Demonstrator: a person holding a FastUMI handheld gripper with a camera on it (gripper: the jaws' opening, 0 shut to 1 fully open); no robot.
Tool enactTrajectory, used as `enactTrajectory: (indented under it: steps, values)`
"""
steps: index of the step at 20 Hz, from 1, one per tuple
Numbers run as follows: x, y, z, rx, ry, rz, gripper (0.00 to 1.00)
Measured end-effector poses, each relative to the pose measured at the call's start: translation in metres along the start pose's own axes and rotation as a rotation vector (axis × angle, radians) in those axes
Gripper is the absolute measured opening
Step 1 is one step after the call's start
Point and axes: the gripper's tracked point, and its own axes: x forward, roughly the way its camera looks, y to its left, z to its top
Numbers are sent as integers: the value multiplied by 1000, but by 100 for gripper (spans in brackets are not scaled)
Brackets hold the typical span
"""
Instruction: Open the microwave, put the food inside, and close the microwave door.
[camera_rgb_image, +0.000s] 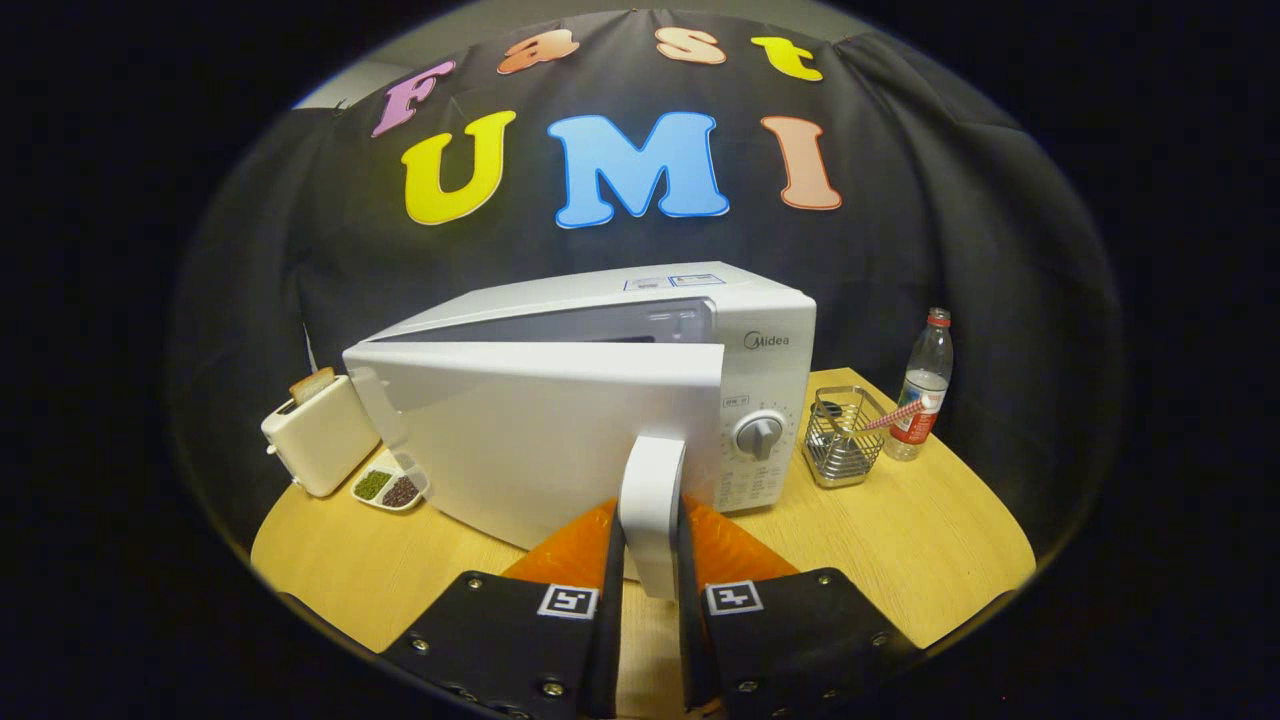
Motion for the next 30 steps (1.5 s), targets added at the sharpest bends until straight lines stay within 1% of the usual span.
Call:
enactTrajectory:
  steps: [3, 12, 16, 24, 30]
  values:
    - [-17, 12, -8, -35, 6, -1, 25]
    - [-58, 47, -39, -69, 43, 12, 25]
    - [-76, 66, -46, -56, 31, 14, 25]
    - [-106, 113, -69, -74, 32, 63, 25]
    - [-119, 150, -90, -91, 39, 97, 25]
